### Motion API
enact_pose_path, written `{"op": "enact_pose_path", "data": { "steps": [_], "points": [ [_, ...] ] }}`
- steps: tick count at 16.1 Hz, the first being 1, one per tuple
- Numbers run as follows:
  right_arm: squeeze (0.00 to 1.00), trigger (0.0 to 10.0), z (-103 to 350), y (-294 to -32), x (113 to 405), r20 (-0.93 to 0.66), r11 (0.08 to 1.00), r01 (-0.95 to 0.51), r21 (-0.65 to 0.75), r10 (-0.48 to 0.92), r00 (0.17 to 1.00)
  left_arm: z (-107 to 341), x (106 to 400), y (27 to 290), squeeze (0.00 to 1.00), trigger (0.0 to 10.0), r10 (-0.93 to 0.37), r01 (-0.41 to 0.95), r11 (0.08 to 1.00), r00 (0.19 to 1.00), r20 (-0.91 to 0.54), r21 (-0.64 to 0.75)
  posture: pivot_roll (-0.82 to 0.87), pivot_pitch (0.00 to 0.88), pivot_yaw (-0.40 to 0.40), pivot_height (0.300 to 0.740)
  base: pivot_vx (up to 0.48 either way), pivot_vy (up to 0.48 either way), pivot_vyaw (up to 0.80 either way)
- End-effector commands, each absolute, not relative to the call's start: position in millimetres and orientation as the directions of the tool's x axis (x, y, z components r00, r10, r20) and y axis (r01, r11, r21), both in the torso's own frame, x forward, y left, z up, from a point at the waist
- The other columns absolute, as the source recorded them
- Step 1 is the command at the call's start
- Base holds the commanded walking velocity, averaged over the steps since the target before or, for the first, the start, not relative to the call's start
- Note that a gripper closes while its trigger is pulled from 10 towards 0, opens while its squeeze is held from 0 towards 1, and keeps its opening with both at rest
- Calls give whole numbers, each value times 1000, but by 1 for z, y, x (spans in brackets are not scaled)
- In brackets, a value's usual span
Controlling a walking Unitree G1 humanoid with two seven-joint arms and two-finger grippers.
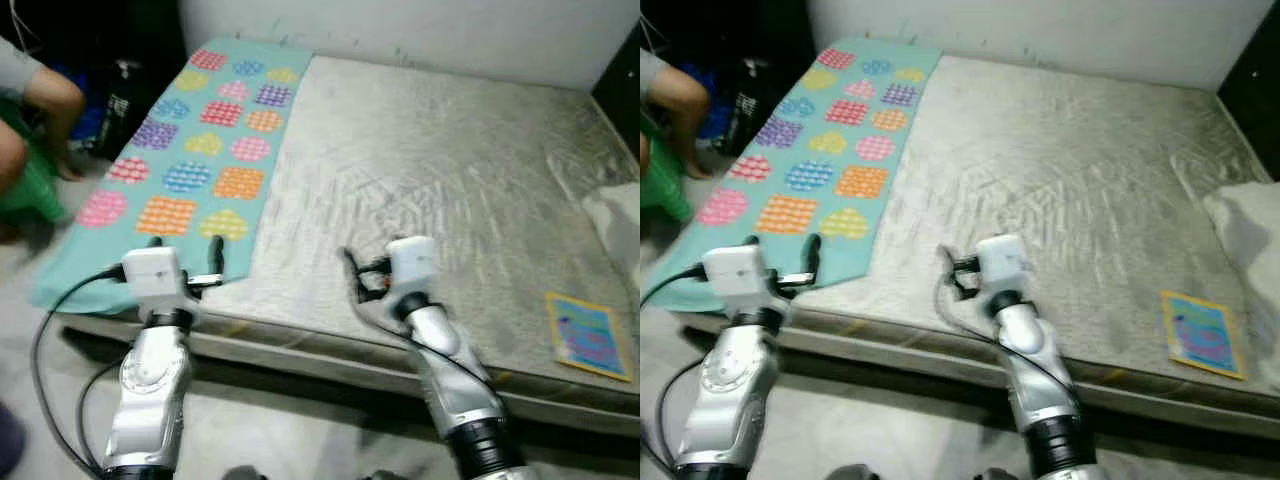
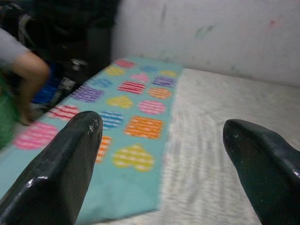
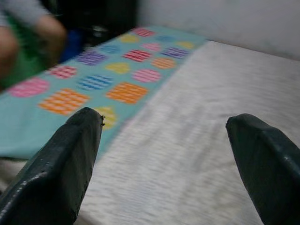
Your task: Clean up the room
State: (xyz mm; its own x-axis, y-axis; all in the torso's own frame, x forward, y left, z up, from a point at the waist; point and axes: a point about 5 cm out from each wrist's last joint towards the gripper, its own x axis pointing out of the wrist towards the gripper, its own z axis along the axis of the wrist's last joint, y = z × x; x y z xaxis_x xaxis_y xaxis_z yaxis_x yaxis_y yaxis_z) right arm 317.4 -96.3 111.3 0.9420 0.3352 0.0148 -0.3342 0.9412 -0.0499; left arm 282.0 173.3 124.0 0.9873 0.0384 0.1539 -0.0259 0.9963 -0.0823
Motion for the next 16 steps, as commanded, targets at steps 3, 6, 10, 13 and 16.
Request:
{"op": "enact_pose_path", "data": {
  "steps": [3, 6, 10, 13, 16],
  "points": [
    [0, 10000, 109, -107, 318, 5, 950, -307, -54, 308, 951, 127, 281, 161, 0, 10000, -25, 43, 994, 985, 173, -103, 83, 123, -22, 740, 0, 0, 0],
    [0, 10000, 109, -107, 318, 4, 951, -303, -54, 304, 953, 127, 280, 161, 0, 10000, -35, 54, 993, 983, 178, -103, 81, 124, -21, 740, 304, 0, 0],
    [0, 10000, 109, -107, 319, 6, 953, -301, -46, 301, 953, 127, 280, 161, 0, 10000, -41, 60, 993, 983, 177, -103, 82, 124, -22, 740, 319, 0, 0],
    [0, 10000, 109, -107, 319, 5, 954, -298, -46, 298, 955, 127, 280, 161, 0, 10000, -44, 63, 993, 983, 177, -103, 82, 125, -21, 740, 342, 0, 0],
    [0, 10000, 109, -110, 321, 2, 960, -275, -42, 276, 961, 127, 280, 160, 0, 10000, -47, 65, 993, 983, 176, -102, 82, 125, -21, 740, 345, 0, 0]
  ]
}}
